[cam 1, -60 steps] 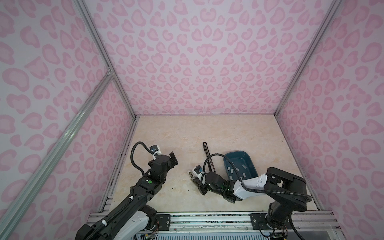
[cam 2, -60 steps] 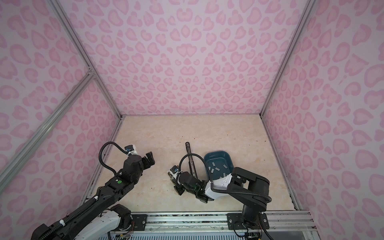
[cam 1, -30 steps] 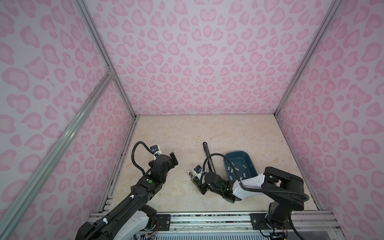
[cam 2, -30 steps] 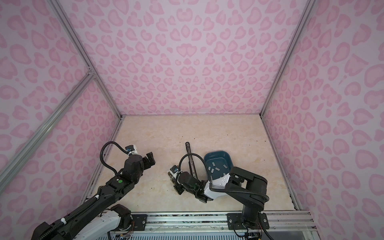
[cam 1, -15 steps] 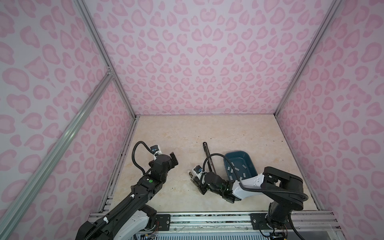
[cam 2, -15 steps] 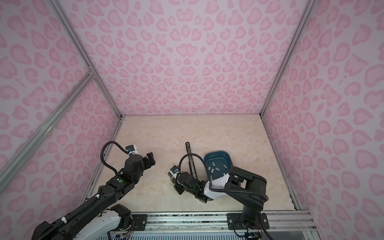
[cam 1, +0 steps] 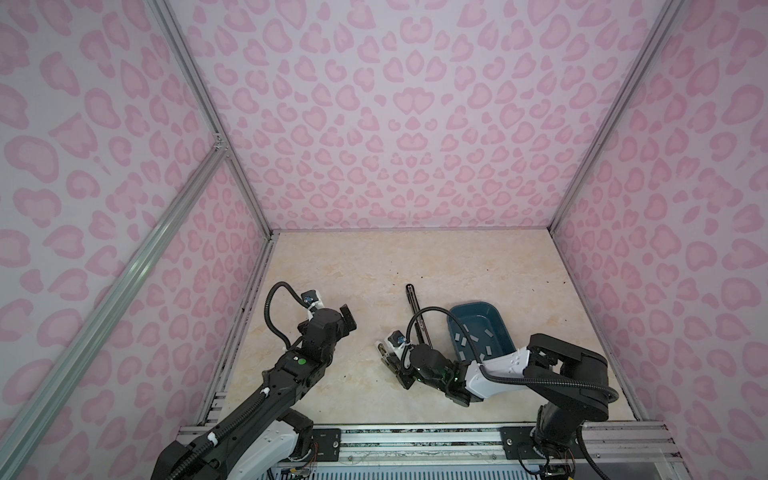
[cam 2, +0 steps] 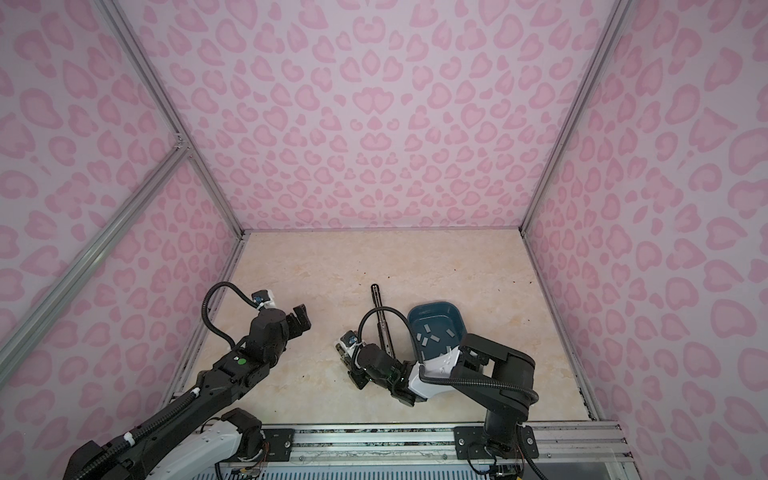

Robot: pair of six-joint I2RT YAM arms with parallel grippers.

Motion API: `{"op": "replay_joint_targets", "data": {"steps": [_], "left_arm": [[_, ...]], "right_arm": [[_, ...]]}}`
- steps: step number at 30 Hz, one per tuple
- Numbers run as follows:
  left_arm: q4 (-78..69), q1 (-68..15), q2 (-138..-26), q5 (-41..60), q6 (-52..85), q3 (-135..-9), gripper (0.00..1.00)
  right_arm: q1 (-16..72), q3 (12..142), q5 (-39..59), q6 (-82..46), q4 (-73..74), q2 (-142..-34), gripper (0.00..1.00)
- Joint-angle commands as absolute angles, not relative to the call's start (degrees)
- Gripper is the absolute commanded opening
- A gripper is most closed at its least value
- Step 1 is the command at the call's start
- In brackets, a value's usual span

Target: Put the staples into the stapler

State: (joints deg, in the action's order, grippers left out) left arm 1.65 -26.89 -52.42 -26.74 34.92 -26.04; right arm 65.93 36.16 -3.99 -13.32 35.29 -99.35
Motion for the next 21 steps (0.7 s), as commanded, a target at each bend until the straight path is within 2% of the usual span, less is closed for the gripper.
{"op": "replay_joint_targets", "data": {"steps": [1,21], "left_arm": [[0.22,-26.89,-52.57,-26.47,35.52,-26.72,0.97],[0.10,-26.86,-53.14,-26.28,35.60,-26.81,0.97]], "right_arm": [[66.13,35.95,-3.74,-13.39,36.04,-98.89,0.10],[66.09,36.55,-4.03,-13.93,36.29,-100.73,0.10]]}}
